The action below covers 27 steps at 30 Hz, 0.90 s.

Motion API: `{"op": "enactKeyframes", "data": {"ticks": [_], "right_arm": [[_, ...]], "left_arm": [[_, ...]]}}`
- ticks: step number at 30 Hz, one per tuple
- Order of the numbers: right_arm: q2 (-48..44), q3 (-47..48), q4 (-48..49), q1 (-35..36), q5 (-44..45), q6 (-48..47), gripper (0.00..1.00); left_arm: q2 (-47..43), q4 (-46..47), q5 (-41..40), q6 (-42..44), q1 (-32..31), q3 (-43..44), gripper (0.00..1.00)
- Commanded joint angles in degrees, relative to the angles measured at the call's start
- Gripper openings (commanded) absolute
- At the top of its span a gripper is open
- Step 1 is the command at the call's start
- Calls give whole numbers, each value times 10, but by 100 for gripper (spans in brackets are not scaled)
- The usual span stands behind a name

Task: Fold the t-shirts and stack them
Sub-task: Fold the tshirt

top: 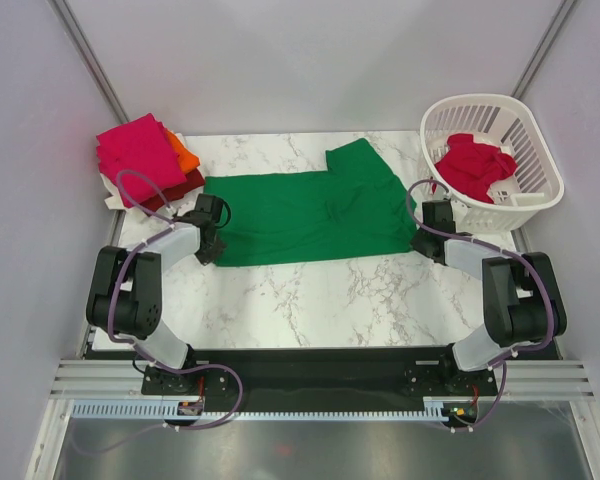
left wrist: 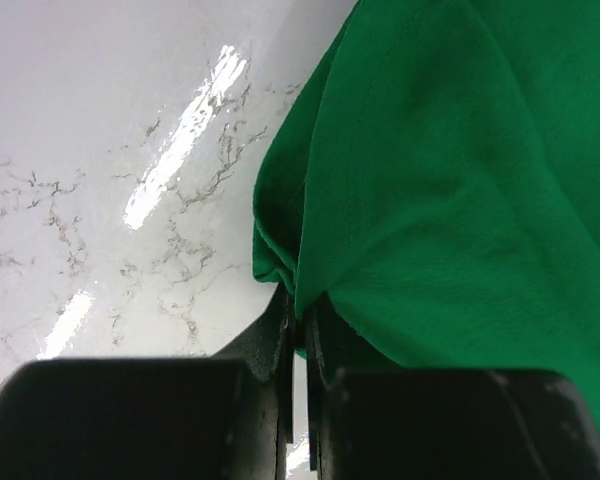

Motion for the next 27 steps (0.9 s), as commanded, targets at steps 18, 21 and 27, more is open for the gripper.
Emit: {"op": "enactKeyframes", "data": {"ticks": [18, 21, 27], "right_arm": [[-299, -97, -224, 2, -84, 16, 0], [-351, -96, -279, 2, -78, 16, 0], [-440, -77, -350, 7, -117, 43, 0]], "left_arm": [[-336, -139, 98, -48, 33, -145, 2], [-403, -166, 117, -55, 26, -158, 2], [-460, -200, 175, -86, 6, -165, 16]]}}
